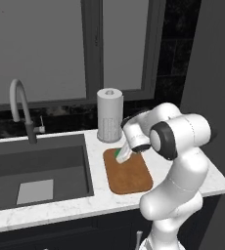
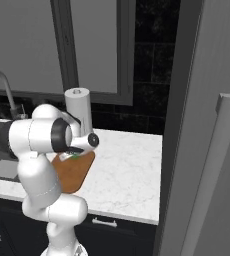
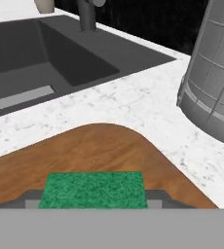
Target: Pick up the sponge from the counter and clean the cutting board by briefly scrubbing or pressing down on the cutting board. Once finished, release the sponge.
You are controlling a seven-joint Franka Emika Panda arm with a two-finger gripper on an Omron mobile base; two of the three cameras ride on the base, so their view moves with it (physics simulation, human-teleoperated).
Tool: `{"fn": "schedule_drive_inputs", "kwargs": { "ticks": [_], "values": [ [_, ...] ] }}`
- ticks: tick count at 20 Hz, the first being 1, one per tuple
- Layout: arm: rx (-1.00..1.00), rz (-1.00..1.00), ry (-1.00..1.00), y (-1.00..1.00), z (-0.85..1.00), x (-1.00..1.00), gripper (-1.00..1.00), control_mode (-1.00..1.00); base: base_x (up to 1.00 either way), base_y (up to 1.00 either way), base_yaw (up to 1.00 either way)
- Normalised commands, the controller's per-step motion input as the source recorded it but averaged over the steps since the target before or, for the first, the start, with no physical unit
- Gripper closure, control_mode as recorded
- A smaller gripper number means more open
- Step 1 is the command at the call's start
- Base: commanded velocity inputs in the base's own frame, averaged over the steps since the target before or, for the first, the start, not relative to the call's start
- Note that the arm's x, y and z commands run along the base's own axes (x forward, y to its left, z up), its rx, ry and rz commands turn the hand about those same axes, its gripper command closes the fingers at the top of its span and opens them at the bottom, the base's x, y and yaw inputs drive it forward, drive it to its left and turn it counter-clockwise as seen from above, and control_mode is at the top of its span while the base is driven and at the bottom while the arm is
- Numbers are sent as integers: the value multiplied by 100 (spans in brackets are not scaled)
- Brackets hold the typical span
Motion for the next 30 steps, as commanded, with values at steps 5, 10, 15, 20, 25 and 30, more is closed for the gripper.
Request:
{"fn": "schedule_drive_inputs", "kwargs": {
  "ticks": [5, 10, 15, 20, 25, 30],
  "values": [
    [0, 0, -19, -34, -80, -71, 100, -100, 0, 0, 0],
    [0, 0, 2, -63, -49, -52, 100, -100, 0, 0, 0],
    [0, 0, 12, -72, -22, -57, 100, -100, 0, 0, 0],
    [0, 0, 11, -81, -59, -45, 100, -100, 0, 0, 0],
    [0, 0, 14, -93, -91, -23, 100, -100, 0, 0, 0],
    [0, -1, -12, -96, -95, -50, 100, -100, 0, 0, 0]
  ]
}}
